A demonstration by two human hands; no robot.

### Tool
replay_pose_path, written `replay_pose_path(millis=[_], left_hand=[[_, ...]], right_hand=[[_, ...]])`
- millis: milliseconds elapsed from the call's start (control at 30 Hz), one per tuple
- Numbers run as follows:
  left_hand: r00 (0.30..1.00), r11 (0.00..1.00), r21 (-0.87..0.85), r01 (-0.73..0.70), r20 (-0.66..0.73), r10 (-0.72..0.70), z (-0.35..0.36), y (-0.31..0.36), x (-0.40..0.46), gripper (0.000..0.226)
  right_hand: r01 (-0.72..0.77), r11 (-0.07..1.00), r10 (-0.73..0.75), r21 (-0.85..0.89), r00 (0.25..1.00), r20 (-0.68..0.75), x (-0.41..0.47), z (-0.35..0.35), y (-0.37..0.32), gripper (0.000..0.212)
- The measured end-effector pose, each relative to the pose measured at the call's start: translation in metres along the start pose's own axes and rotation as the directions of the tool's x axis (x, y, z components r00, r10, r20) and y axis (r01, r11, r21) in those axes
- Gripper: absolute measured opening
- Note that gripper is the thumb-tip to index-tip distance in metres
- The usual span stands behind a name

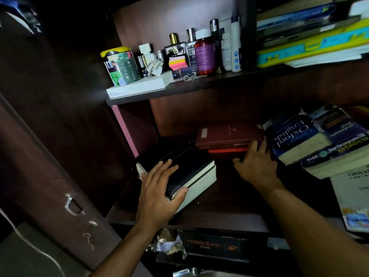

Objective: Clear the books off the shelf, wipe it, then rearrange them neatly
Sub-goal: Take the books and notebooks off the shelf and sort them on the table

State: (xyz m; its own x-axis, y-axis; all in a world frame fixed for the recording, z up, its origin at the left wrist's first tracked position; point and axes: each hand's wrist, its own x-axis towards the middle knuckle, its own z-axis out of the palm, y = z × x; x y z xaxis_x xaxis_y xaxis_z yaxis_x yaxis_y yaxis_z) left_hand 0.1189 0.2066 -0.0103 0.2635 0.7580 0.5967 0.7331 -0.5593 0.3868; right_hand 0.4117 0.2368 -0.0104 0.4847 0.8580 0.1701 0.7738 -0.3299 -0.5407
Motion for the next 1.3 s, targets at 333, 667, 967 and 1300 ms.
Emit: replay_pose_path(millis=[333, 667, 967, 1300], left_hand=[[1.000, 1.000, -0.019, -0.015, -0.025, 0.015, 0.002, -0.004, 0.000, 0.059], [1.000, 1.000, -0.016, -0.013, 0.003, 0.013, 0.004, -0.008, 0.002, 0.079], [0.995, 0.997, -0.062, 0.041, 0.098, -0.035, -0.005, -0.002, 0.001, 0.074], [0.965, 0.988, -0.153, -0.025, 0.255, 0.064, -0.047, 0.012, -0.031, 0.070]], right_hand=[[0.395, 0.906, -0.392, -0.154, 0.919, 0.047, -0.012, -0.018, 0.006, 0.042], [0.497, 0.868, -0.489, 0.014, 0.849, 0.202, -0.044, -0.024, 0.017, 0.059], [0.436, 0.890, -0.373, -0.131, 0.863, 0.341, -0.116, -0.037, 0.015, 0.075], [0.388, 0.922, -0.364, -0.009, 0.873, 0.325, -0.169, -0.059, 0.020, 0.085]])
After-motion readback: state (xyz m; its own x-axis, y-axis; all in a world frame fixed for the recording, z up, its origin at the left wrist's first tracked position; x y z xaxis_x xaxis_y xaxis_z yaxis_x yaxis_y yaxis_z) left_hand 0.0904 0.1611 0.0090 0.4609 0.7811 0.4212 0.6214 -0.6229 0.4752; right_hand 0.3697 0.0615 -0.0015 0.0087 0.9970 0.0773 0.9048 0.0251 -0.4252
